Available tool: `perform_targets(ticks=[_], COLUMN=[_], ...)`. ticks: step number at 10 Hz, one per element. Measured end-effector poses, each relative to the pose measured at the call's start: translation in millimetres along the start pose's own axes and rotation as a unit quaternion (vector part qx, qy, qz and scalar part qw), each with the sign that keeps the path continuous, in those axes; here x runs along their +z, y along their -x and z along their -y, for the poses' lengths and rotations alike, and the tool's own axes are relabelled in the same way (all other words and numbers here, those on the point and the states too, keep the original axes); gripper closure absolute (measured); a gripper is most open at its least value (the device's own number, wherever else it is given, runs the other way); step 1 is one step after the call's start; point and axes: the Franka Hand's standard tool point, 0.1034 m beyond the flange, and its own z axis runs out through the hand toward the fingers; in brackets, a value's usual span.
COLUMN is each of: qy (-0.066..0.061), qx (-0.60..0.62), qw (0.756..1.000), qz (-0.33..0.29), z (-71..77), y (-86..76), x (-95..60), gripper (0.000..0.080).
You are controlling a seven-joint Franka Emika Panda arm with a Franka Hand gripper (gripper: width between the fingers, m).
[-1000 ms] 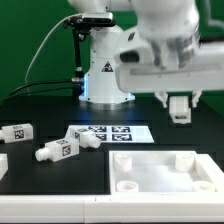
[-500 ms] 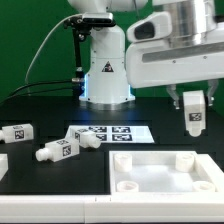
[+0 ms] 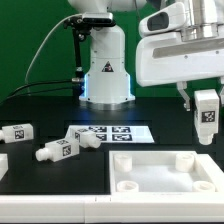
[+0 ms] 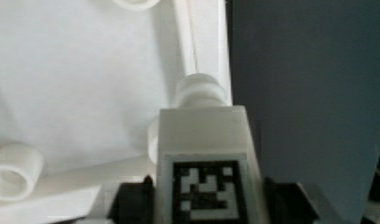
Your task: Assemble square table
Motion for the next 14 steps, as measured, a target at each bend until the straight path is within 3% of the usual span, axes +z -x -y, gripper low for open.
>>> perform_targets(ticks=[1,2,3,4,7,9,10,14], qy=[0.002,0.006,0.005,0.002,0.005,0.019,0.023,0.025], qx=[-0.016,-0.056,-0.067,-0.072,-0.075,-0.125,-0.136,-0.138], qw=[1.0,0.998,0.998,0.997,0.997,0.99,0.987,0.987], qz=[0.0,0.005,-0.005,-0.01,-0.015,-0.068,-0.08,-0.084], z=[-3.0,-12.3,-11.5,-5.7,-9.2,-27.5,-34.0,-33.3], y=[-1.6,-18.9,-37.1,-39.6,-36.9,-40.7,-46.7,-41.7], x=[1.7,1.6,-1.4,-4.2,0.3,17.3,17.3,25.3], gripper=[0.0515,0.0515,0.0515,0.0515,0.0515,0.0515,0.0515,0.0515])
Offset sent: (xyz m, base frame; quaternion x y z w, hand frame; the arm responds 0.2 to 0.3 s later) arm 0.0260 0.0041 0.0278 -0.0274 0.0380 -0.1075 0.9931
